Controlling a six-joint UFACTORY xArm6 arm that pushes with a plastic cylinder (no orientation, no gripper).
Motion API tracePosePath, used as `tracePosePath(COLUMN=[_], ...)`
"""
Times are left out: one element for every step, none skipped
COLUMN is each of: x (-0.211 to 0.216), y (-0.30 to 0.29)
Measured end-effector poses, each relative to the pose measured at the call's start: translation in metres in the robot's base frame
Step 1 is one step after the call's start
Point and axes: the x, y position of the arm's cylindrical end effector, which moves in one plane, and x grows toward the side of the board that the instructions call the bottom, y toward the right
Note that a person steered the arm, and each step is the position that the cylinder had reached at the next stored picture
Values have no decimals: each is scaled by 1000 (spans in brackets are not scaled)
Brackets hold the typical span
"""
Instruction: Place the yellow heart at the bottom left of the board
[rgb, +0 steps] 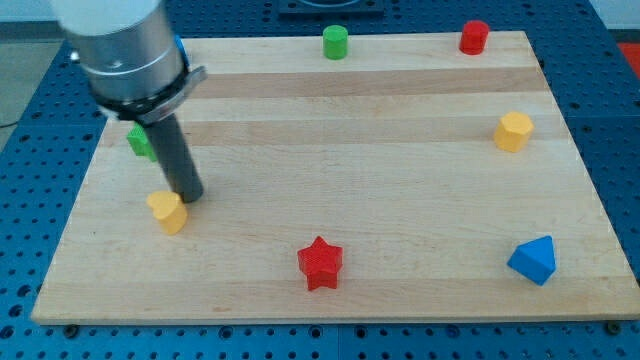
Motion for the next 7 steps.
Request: tracePosePath(x=[20, 28, 28, 35, 45, 45, 50], y=[-14, -7, 9, 0, -28, -35, -35])
